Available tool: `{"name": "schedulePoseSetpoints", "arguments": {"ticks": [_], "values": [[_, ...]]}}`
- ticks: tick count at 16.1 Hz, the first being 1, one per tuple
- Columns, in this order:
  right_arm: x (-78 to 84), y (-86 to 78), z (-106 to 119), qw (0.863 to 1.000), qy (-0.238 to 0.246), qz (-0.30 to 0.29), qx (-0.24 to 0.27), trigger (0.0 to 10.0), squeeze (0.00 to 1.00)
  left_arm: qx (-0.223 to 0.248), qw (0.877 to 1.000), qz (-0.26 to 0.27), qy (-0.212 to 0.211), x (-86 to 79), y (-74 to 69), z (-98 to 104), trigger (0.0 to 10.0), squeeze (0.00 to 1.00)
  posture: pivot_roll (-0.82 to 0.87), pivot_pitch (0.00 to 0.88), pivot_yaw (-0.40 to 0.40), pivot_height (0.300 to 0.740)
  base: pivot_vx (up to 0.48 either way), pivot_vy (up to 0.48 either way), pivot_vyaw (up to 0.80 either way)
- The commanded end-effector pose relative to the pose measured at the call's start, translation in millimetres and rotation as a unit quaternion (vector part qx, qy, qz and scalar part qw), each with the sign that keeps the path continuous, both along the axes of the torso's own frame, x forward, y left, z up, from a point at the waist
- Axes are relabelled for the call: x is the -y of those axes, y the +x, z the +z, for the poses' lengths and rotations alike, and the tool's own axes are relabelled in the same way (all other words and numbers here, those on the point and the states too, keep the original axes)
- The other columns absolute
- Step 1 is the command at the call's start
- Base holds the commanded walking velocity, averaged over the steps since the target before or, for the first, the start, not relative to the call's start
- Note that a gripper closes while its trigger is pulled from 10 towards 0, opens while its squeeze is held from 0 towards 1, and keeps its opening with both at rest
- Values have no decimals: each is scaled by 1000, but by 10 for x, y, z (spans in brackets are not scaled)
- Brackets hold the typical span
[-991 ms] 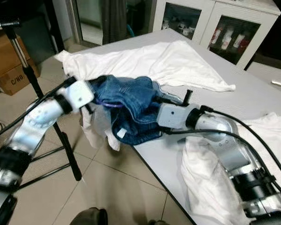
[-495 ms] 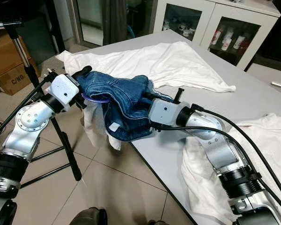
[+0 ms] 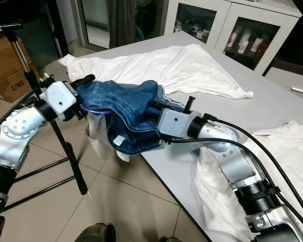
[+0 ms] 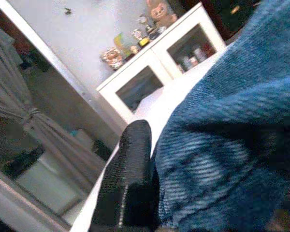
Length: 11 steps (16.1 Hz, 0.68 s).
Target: Hang hanger
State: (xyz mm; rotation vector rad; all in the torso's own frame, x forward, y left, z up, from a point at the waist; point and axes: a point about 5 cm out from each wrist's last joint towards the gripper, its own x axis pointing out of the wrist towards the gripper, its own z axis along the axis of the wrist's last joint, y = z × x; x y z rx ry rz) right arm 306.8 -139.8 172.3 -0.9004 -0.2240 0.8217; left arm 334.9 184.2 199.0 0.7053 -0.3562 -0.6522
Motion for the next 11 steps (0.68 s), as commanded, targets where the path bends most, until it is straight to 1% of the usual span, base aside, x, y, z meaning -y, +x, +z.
{"name": "schedulePoseSetpoints", "arguments": {"ticks": [1, 3, 4, 5, 6, 7, 8, 9, 10, 11], "values": [[294, 35, -158, 997, -14, -65, -41, 0, 0, 25, 999, 8, -29, -95, -4, 168, 10000, 1000, 99, 29, -54, 740, 0, 0, 0], [295, 35, -159, 997, -13, -68, -40, 0, 0, 15, 998, 9, -61, -38, 18, 159, 10000, 1000, 99, 29, -54, 740, 0, 0, 0], [297, 34, -166, 997, -11, -71, -41, 0, 0, 7, 996, 10, -87, -13, 20, 153, 10000, 890, 95, 29, -51, 740, 0, 0, 0], [293, 32, -181, 996, -1, -79, -46, 0, 0, -6, 992, 5, -123, 25, -1, 145, 10000, 0, 91, 29, -48, 740, 0, 0, 0], [290, 32, -185, 996, 2, -81, -48, 0, 0, -9, 991, 2, -131, 34, -10, 144, 10000, 0, 91, 29, -48, 740, 0, 0, 0], [273, 30, -198, 995, 15, -86, -54, 0, 0, -10, 987, 6, -160, 23, -39, 146, 10000, 0, 90, 30, -47, 740, 0, 0, 0], [261, 31, -206, 994, 26, -91, -59, 0, 0, -9, 984, 14, -177, -15, -67, 148, 10000, 0, 88, 31, -45, 740, 0, 0, 0], [276, 47, -208, 992, 37, -102, -62, 0, 0, -6, 985, 26, -170, -132, -140, 123, 10000, 0, 87, 32, -43, 740, 0, 0, 0], [301, 63, -209, 991, 44, -113, -64, 0, 0, 0, 989, 38, -143, -237, -204, 93, 10000, 0, 92, 33, -46, 740, 0, 0, 0], [318, 78, -202, 990, 46, -119, -64, 0, 0, 2, 992, 45, -117, -300, -241, 70, 10000, 0, 98, 34, -48, 740, 0, 0, 0]]}}
